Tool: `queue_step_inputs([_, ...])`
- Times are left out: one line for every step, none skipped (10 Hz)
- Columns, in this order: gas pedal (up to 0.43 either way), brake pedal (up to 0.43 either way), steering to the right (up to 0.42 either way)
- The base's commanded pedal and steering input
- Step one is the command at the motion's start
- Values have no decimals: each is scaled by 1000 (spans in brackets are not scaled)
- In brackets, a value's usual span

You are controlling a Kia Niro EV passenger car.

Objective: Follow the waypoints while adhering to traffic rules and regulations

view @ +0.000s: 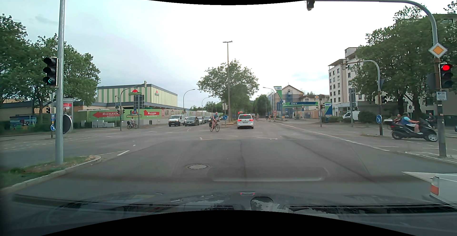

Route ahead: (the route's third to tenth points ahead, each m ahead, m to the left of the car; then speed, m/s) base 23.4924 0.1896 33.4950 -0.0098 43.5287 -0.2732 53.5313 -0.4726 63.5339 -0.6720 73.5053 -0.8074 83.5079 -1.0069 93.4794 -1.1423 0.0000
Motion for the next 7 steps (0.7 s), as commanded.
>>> queue_step_inputs([0,262,1])
queue_step_inputs([0,262,2])
queue_step_inputs([0,262,2])
queue_step_inputs([0,262,2])
queue_step_inputs([0,262,2])
queue_step_inputs([0,262,2])
queue_step_inputs([0,262,2])
